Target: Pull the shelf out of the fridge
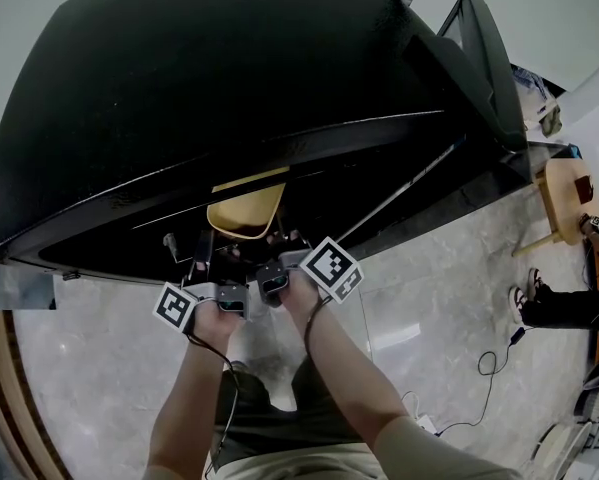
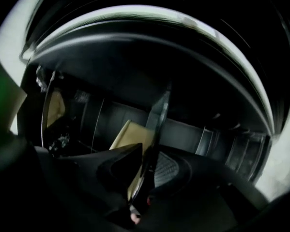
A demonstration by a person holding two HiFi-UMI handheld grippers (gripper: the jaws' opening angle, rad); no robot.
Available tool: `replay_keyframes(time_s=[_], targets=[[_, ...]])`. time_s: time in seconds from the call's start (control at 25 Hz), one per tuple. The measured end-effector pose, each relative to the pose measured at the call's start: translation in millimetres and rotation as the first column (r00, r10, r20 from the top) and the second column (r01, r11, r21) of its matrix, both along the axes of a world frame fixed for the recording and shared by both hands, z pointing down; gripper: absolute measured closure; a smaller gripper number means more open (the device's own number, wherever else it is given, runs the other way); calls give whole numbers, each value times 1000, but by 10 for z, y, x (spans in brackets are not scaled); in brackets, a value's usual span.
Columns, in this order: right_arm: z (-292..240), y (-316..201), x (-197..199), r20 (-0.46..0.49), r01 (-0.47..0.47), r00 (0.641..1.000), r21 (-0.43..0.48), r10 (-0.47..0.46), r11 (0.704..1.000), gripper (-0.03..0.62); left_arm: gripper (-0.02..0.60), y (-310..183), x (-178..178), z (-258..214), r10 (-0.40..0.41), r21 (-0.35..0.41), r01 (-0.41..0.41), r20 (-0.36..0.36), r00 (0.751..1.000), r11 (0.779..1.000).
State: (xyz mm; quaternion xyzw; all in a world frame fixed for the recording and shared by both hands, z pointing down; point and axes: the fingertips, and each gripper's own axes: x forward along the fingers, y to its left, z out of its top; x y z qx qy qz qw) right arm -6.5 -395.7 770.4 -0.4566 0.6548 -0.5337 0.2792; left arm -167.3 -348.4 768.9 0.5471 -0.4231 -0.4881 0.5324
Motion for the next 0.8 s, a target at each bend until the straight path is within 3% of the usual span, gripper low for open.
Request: replay_keyframes(time_s=[0.44,0.8], targets=[[13,114,15,162,-10,987,-35,16,999,585,567,61,0,-12,16,-19,-16,-1,1000,1000],[22,334,104,195,7,981,-44,2,999,588,568,300,104,-23,36,-19,-36,0,999,999]])
